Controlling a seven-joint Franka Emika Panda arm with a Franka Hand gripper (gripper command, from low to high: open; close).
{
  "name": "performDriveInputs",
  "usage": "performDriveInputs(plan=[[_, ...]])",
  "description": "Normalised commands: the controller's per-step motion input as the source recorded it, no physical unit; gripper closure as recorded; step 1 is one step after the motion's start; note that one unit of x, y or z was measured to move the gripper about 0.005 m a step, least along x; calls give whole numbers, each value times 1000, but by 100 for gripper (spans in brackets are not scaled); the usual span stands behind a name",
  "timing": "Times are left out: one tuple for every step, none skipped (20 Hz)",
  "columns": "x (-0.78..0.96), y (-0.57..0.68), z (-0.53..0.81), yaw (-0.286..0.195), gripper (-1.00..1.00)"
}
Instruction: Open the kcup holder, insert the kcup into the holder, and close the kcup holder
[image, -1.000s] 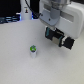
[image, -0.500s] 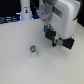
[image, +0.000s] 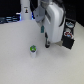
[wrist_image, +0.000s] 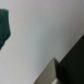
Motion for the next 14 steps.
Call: performDriveInputs(plan=[[-350, -426, -417, -263, -100], [-349, -433, -425, -261, -100], [-348, -435, -446, -262, -100], [-351, -438, -453, -264, -100], [-346, -439, -456, -264, -100], [-337, -441, -456, -266, -100], [-320, -446, -451, -268, -100], [-306, -451, -450, -269, -100], [-283, -456, -448, -269, -100], [-223, -456, -425, -269, -100], [-109, -449, -361, -270, -100], [-29, -399, -316, -278, -100], [-14, -356, -303, -268, -100], [6, -340, -258, -265, -100]])
